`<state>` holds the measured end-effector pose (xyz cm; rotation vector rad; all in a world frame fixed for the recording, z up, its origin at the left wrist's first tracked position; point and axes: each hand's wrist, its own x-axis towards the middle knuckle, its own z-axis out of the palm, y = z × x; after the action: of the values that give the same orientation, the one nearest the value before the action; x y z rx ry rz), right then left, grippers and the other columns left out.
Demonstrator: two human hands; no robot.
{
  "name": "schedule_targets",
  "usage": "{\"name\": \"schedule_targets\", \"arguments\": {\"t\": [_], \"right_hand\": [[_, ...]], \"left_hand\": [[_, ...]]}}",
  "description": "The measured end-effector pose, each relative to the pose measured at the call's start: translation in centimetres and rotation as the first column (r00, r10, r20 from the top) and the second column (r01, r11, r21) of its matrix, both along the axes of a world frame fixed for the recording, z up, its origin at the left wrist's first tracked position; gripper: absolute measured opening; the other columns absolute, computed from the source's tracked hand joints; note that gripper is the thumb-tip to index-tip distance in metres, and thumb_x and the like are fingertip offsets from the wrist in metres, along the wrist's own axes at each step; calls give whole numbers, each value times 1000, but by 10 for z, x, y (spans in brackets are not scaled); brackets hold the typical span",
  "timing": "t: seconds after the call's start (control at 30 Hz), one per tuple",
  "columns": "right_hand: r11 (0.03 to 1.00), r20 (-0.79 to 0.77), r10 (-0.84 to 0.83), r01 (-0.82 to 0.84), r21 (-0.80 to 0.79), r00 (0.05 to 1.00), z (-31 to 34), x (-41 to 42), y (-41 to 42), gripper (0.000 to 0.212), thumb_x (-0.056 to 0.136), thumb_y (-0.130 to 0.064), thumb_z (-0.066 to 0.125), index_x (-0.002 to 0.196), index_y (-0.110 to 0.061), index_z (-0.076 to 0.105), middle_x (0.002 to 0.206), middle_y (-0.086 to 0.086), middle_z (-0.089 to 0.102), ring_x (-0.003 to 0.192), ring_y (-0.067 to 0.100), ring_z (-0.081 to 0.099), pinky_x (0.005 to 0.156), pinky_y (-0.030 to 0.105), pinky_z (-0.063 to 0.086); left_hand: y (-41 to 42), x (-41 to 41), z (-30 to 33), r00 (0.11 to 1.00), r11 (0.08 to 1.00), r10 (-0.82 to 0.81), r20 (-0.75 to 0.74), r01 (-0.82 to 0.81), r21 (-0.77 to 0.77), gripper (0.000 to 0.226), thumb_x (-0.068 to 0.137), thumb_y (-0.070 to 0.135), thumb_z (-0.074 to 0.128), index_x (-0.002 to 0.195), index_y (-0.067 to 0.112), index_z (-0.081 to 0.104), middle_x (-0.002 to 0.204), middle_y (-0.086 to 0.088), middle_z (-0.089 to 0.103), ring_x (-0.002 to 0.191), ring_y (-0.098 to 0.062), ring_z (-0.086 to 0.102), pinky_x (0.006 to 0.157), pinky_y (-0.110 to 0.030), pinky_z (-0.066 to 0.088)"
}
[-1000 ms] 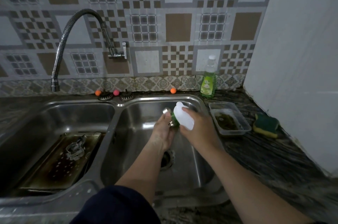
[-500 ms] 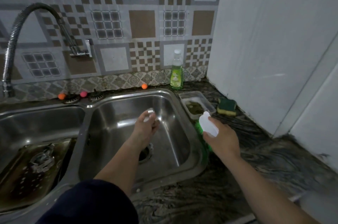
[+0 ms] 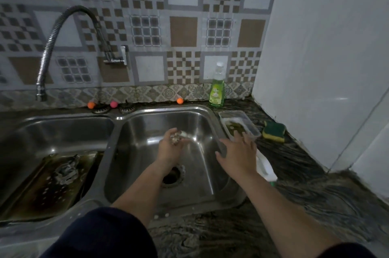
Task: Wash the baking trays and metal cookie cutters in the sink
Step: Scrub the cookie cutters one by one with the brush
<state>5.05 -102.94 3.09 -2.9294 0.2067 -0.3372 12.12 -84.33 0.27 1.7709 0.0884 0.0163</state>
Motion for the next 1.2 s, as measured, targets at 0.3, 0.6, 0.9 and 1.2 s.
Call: {"name": "schedule_targets", "arguments": {"t": [0.3,0.6,0.9,1.2], "right_hand": [[869,-168,495,-481,120,852,-23,33,143,50,91,-34,54,140,-32,44,152,9,32,141,27,25,115,38,26],[784,-317,621,-566,255,717,-48,40,275,59,96,-46,43,150,-32,23,161,9,-4,147,29,-9,118,46,12],[924,-328,380,-370,96,865,-71,69,352,75,96,-57,32,154,-22,0,156,14,-25,143,31,-25,117,49,0],[936,-290,349,-344,69,891,-82,72,357,80,93,-59,40,153,-28,-4,154,4,-31,141,22,-31,120,46,-1]], "left_hand": [[120,-47,-2,960,908,279,-31,-254,332,55,78,29,75,127,11,55,119,-7,62,112,-22,58,93,-26,45],[266,-84,-13,860,744,494,-125,-343,574,58,72,30,79,124,13,59,124,-14,56,115,-26,54,97,-28,43],[377,-37,-43,915,745,333,-226,-108,658,43,80,31,72,118,18,58,125,-9,51,116,-22,47,96,-29,40],[426,33,-77,940,772,221,-261,-5,635,40,82,17,70,120,21,57,129,-4,44,103,-18,54,94,-33,48]]}}
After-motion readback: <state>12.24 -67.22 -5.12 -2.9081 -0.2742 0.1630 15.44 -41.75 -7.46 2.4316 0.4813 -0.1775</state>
